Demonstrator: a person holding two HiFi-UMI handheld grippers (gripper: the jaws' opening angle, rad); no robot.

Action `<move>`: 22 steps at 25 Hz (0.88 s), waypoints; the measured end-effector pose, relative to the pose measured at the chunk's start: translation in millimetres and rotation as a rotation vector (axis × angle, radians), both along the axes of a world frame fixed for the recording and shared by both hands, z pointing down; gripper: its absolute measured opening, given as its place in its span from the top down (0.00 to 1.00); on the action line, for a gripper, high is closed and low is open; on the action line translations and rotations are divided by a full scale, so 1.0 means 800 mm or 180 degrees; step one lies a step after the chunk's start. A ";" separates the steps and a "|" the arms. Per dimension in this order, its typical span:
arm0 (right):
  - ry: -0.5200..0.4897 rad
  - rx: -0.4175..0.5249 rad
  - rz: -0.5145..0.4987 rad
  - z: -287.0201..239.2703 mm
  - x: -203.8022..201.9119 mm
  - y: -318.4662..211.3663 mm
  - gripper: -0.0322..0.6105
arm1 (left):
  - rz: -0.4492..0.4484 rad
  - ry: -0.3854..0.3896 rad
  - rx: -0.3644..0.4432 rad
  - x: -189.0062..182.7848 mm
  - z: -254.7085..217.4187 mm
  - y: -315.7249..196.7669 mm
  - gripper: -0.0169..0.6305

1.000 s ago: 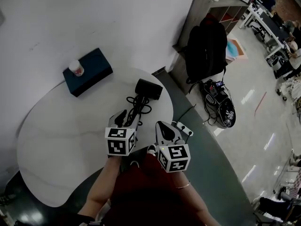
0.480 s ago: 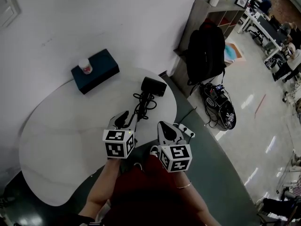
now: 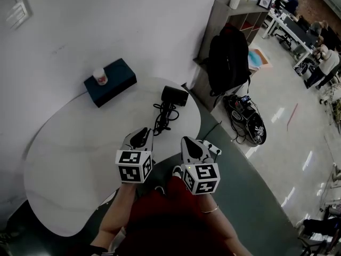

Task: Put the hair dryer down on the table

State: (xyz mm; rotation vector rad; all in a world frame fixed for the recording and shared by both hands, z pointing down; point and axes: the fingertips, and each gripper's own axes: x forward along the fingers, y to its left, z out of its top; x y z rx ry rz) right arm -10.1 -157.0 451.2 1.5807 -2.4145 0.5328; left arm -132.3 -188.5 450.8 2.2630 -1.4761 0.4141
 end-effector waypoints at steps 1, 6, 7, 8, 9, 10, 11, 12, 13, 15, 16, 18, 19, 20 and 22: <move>0.0006 0.0016 0.0014 -0.002 -0.001 0.003 0.93 | 0.0007 -0.0004 0.0018 -0.002 -0.002 0.004 0.88; -0.0023 0.0094 0.0059 -0.012 -0.009 0.019 0.93 | 0.0004 -0.0030 0.0122 -0.013 -0.015 0.023 0.90; -0.0029 0.0112 0.0061 -0.015 -0.011 0.023 0.93 | -0.0003 -0.0035 0.0144 -0.016 -0.018 0.027 0.91; -0.0023 0.0129 0.0063 -0.018 -0.012 0.026 0.93 | -0.0011 -0.0035 0.0165 -0.019 -0.022 0.031 0.91; -0.0010 0.0143 0.0066 -0.022 -0.013 0.030 0.93 | -0.0019 -0.0030 0.0184 -0.021 -0.026 0.035 0.91; 0.0001 0.0155 0.0070 -0.025 -0.015 0.033 0.93 | -0.0024 -0.0019 0.0201 -0.024 -0.030 0.039 0.92; 0.0005 0.0165 0.0073 -0.027 -0.017 0.036 0.93 | -0.0026 -0.0005 0.0216 -0.027 -0.033 0.043 0.92; 0.0002 0.0172 0.0075 -0.028 -0.019 0.039 0.93 | -0.0026 0.0008 0.0230 -0.029 -0.035 0.046 0.92; -0.0004 0.0180 0.0076 -0.028 -0.021 0.041 0.93 | -0.0024 0.0019 0.0245 -0.031 -0.036 0.049 0.92; -0.0012 0.0198 0.0079 -0.028 -0.024 0.045 0.93 | -0.0020 0.0035 0.0269 -0.035 -0.037 0.054 0.92; -0.0011 0.0209 0.0078 -0.028 -0.025 0.048 0.93 | -0.0019 0.0041 0.0278 -0.037 -0.038 0.057 0.92; -0.0010 0.0227 0.0067 -0.031 -0.029 0.053 0.93 | -0.0018 0.0056 0.0291 -0.040 -0.041 0.062 0.92; -0.0008 0.0234 0.0060 -0.033 -0.031 0.055 0.93 | -0.0018 0.0063 0.0297 -0.042 -0.043 0.065 0.92; -0.0006 0.0240 0.0055 -0.034 -0.032 0.057 0.93 | -0.0019 0.0069 0.0304 -0.043 -0.045 0.068 0.92; -0.0001 0.0255 0.0054 -0.037 -0.034 0.061 0.93 | -0.0022 0.0083 0.0318 -0.046 -0.048 0.073 0.92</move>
